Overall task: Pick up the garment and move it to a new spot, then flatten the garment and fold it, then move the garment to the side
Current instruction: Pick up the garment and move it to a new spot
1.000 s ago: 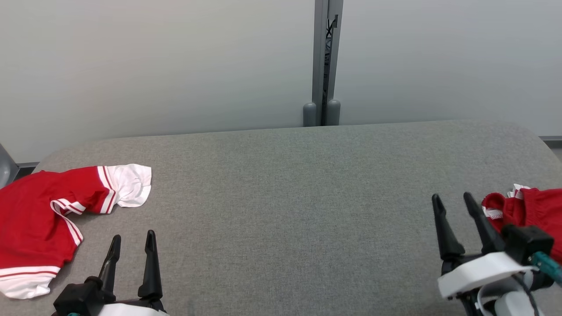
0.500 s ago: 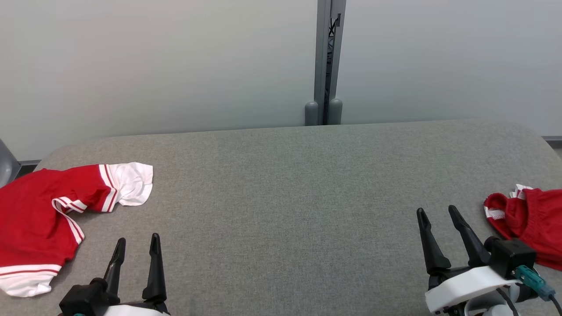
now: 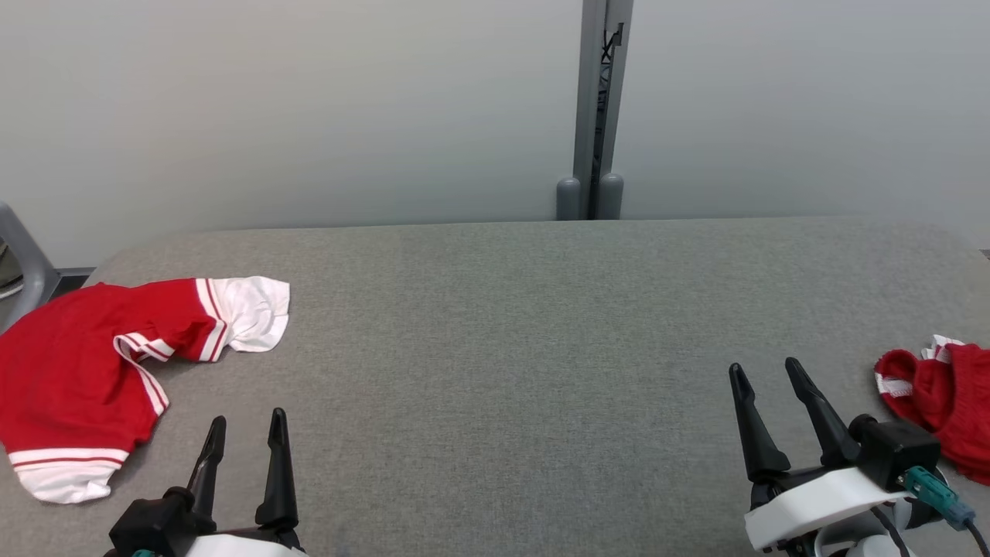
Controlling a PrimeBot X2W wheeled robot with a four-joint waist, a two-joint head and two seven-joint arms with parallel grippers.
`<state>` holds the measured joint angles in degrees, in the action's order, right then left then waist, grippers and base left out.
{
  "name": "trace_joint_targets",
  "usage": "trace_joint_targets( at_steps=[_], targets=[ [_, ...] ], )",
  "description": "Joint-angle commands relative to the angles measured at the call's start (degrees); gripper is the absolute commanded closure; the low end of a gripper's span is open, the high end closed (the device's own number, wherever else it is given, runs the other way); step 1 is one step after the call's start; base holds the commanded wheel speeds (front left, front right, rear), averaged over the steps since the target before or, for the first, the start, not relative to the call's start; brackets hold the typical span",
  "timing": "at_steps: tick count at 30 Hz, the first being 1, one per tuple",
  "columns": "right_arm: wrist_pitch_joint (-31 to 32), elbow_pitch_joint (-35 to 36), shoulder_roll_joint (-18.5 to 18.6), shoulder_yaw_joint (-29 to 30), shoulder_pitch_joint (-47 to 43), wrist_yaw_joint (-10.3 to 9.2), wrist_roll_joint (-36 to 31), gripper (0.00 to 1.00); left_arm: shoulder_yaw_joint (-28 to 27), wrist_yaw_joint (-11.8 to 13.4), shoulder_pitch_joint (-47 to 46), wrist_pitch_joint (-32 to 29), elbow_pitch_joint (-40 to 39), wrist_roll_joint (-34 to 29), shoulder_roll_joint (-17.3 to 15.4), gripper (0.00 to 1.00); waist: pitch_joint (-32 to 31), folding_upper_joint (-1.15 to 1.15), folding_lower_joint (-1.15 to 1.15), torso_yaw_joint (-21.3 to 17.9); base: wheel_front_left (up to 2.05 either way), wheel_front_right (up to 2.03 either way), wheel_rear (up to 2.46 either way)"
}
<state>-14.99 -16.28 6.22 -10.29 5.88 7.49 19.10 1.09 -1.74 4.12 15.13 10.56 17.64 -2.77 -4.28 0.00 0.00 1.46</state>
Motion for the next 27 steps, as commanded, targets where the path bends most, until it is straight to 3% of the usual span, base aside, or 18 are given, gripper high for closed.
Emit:
trace_joint_targets(
  at_steps=[1,14,27],
  targets=[
    [-0.25,0.38,0.19,-0.18,0.12,0.02,0.15,0.00,-0.06,0.30,-1.05,0.01,-0.07,-0.41,-0.26,0.00,0.27,0.00,0.00,1.82,0.00,0.00,0.00],
    [-0.26,-0.17,-0.33,-2.82,0.55,0.02,1.60,0.00,-1.36,0.64,-0.57,-0.01,0.50,-0.78,-1.44,0.00,0.16,0.00,0.00,15.90,0.00,0.00,0.00],
    [-0.27,-0.56,-0.73,-4.88,1.00,0.02,2.37,0.00,-1.67,1.01,0.32,-0.64,-0.31,0.32,-2.23,0.00,-0.67,0.00,0.00,24.27,0.00,0.00,0.00]
  ],
)
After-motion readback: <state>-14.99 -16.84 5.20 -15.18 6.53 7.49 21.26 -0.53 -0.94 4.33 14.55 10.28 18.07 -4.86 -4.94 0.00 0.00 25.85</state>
